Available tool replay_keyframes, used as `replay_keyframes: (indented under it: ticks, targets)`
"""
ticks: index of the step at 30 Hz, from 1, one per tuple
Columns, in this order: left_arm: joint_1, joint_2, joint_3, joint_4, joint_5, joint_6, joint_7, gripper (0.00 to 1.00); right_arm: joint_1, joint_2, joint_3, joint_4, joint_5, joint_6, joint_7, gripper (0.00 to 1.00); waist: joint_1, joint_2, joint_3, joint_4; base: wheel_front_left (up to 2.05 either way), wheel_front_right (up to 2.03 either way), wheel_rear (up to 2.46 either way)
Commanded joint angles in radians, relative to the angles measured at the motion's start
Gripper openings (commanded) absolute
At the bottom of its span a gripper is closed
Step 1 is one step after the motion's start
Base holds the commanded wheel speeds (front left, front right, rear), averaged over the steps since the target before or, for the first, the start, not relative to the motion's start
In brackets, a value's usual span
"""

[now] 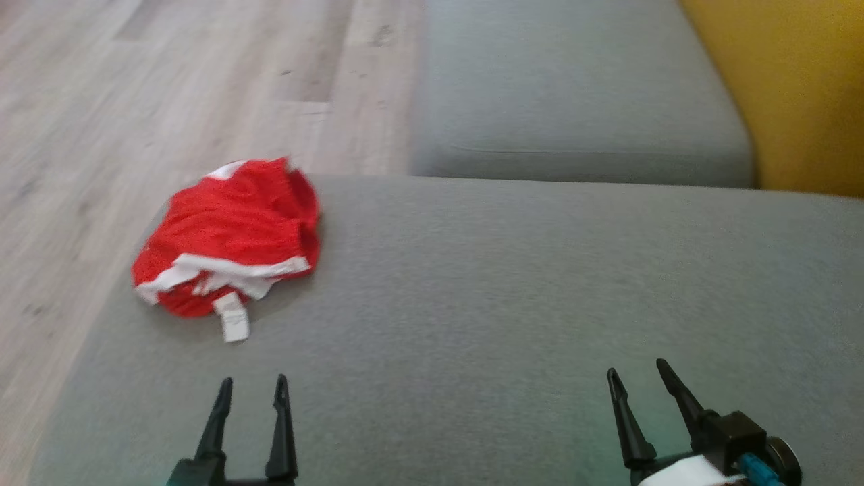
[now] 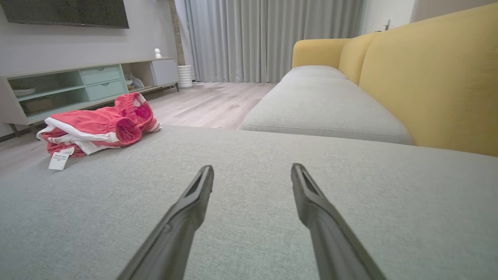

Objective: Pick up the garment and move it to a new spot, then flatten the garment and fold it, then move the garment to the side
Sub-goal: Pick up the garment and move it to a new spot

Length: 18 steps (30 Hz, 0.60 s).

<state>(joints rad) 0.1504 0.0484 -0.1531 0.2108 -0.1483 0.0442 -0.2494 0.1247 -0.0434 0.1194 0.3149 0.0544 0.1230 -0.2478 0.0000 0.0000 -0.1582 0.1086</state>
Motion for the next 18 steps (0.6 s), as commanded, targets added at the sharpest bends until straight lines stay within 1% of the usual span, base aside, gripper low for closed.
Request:
replay_keyframes:
  ticks: [1,11,18]
  targets:
    - [-0.042,0.002,0.044,-0.035,0.01,0.004,-0.012,1.0,-0.039,-0.007,0.027,-0.04,0.008,0.008,-0.014,1.0,0.0,0.0,0.005,0.055,0.0,0.0,0.0]
    - [-0.038,0.002,0.107,-0.046,0.041,-0.008,-0.012,1.0,-0.04,-0.007,0.042,-0.058,0.035,0.008,-0.014,1.0,0.0,0.0,0.011,0.252,0.0,0.0,0.0]
    - [-0.048,0.002,0.165,-0.092,0.029,0.009,-0.012,1.0,-0.084,-0.007,0.068,-0.056,0.023,0.008,-0.014,1.0,0.0,0.0,0.065,0.318,0.0,0.0,0.0]
